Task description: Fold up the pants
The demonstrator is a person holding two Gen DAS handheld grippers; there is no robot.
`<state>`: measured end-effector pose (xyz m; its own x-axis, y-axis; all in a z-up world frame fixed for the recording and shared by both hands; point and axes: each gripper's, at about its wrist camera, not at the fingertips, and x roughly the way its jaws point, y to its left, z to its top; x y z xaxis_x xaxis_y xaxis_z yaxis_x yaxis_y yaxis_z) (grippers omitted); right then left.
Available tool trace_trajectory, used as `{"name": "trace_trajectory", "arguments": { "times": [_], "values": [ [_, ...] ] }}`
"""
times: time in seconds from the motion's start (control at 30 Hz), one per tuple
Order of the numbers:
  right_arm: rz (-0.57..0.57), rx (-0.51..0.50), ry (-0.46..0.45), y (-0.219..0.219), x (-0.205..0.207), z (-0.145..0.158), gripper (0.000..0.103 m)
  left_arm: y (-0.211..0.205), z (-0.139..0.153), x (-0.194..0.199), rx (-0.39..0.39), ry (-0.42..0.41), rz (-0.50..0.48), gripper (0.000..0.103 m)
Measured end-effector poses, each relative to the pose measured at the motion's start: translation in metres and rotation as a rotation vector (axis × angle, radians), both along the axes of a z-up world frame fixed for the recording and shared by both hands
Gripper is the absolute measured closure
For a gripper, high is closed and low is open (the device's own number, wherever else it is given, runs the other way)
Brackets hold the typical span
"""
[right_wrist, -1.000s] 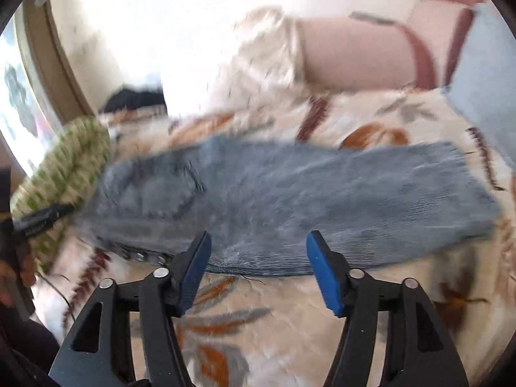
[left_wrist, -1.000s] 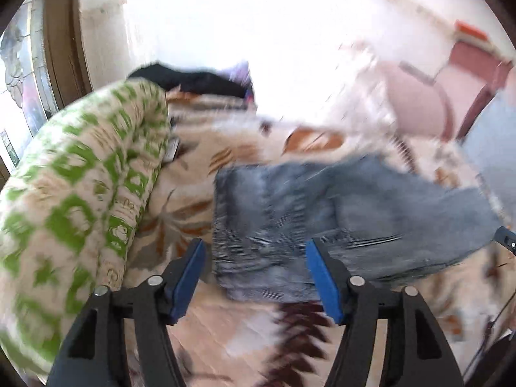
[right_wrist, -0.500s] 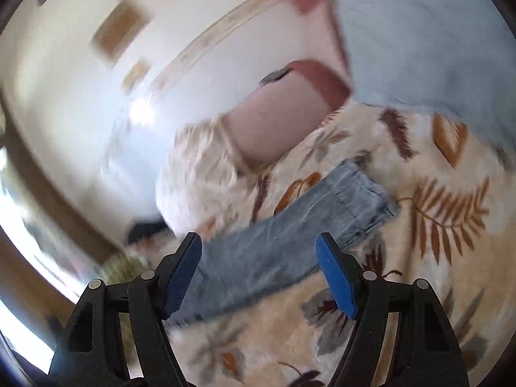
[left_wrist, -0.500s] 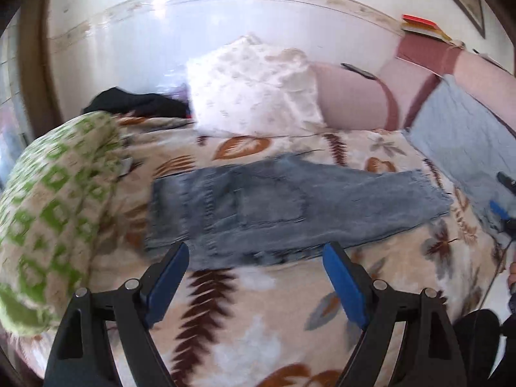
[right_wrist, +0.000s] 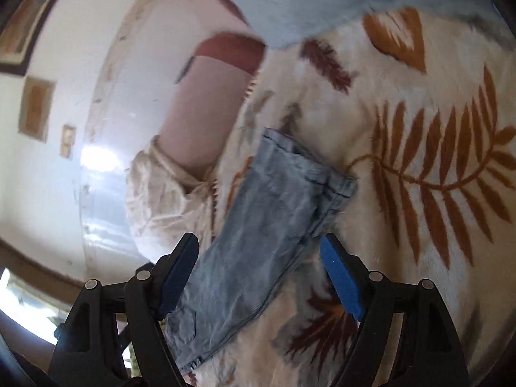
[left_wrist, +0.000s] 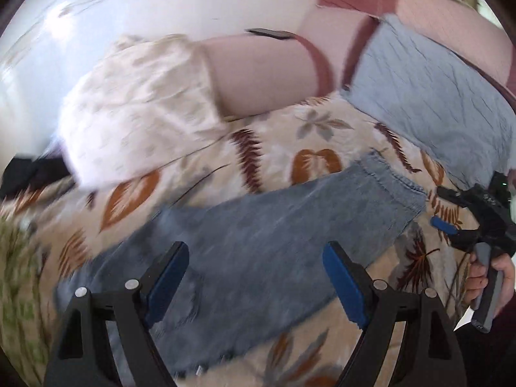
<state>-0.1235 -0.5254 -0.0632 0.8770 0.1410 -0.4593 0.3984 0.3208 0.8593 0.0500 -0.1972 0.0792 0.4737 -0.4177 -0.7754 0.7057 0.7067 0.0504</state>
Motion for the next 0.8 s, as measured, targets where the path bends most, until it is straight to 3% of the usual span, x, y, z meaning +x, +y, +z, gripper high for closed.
{"name": "trace_trajectory", "arguments": {
  "times": [0.2,0.43,0.57,0.6,0.7,0.77,0.8],
  "values": [
    [-0.031,0.004,0.031,-0.009,0.011,-0.022,0.024,-0.083,-0.017,0.033,0.098,0.054,-0.162,0.016],
    [-0.069,0.005,-0.100,-0.019,0.012,-0.030,0.024,-0.178,-0.041,0.072,0.117,0.184,-0.297,0.016],
    [-0.039,-0.053,-0.105,-0.016,0.023,-0.028,0.026,-0.230,-0.062,0.080,0.138,0.226,-0.387,0.016],
    [-0.030,-0.069,-0.083,-0.015,0.026,-0.028,0.029,-0.239,-0.066,0.081,0.138,0.232,-0.404,0.016],
    [-0.022,-0.046,-0.018,-0.013,0.019,-0.037,0.059,-0.266,-0.080,0.085,0.144,0.271,-0.469,0.016],
    [-0.026,0.030,-0.059,-0.014,0.010,-0.038,0.057,-0.281,-0.090,0.085,0.160,0.295,-0.522,0.016],
    [-0.039,0.059,-0.085,-0.015,0.006,-0.038,0.049,-0.288,-0.095,0.084,0.164,0.315,-0.553,0.016]
  ]
}}
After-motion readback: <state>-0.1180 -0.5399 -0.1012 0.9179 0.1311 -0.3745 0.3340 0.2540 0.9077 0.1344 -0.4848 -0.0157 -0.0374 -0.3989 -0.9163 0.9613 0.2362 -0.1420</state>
